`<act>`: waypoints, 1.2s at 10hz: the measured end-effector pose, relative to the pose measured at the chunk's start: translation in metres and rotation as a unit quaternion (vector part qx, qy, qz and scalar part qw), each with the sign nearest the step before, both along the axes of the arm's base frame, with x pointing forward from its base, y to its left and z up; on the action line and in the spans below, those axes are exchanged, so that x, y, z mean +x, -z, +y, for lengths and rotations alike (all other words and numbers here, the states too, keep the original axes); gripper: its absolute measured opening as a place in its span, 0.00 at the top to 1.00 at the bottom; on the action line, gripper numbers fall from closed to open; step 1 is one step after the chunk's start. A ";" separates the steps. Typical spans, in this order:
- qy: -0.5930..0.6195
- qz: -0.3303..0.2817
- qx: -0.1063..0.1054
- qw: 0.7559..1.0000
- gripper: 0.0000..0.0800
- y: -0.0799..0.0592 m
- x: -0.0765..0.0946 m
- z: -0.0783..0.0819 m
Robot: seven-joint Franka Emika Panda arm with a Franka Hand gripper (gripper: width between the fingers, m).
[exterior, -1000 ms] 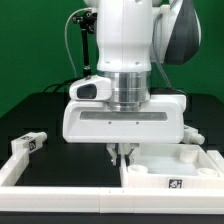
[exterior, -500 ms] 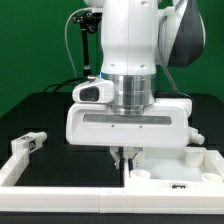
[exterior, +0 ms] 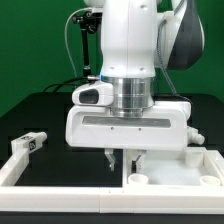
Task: Assemble one leg
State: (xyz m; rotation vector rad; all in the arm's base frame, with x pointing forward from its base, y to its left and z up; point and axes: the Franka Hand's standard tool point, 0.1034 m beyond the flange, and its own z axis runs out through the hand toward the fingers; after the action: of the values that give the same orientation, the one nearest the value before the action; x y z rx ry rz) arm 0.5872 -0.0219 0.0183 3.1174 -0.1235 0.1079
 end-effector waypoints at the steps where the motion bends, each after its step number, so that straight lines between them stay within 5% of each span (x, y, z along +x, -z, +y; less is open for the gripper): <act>1: 0.000 0.000 0.000 1.000 0.47 0.000 0.000 0.000; 2: -0.004 -0.001 0.000 1.000 0.47 -0.002 0.000 -0.001; 4: -0.025 -0.006 0.002 1.000 0.21 -0.029 -0.007 -0.013; 7: -0.038 0.001 0.007 0.999 0.19 -0.082 -0.031 -0.054; 11: -0.041 -0.005 0.004 0.999 0.19 -0.075 -0.033 -0.060; 12: -0.012 0.003 0.008 1.000 0.19 -0.062 -0.045 -0.081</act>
Offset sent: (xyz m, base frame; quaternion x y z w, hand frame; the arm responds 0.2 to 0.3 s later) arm -0.0321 -0.0158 0.0447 0.0375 -0.0253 -0.0183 0.9988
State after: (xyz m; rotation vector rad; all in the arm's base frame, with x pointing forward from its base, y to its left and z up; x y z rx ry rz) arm 0.5420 -0.1027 0.0805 3.1346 -0.0882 0.0981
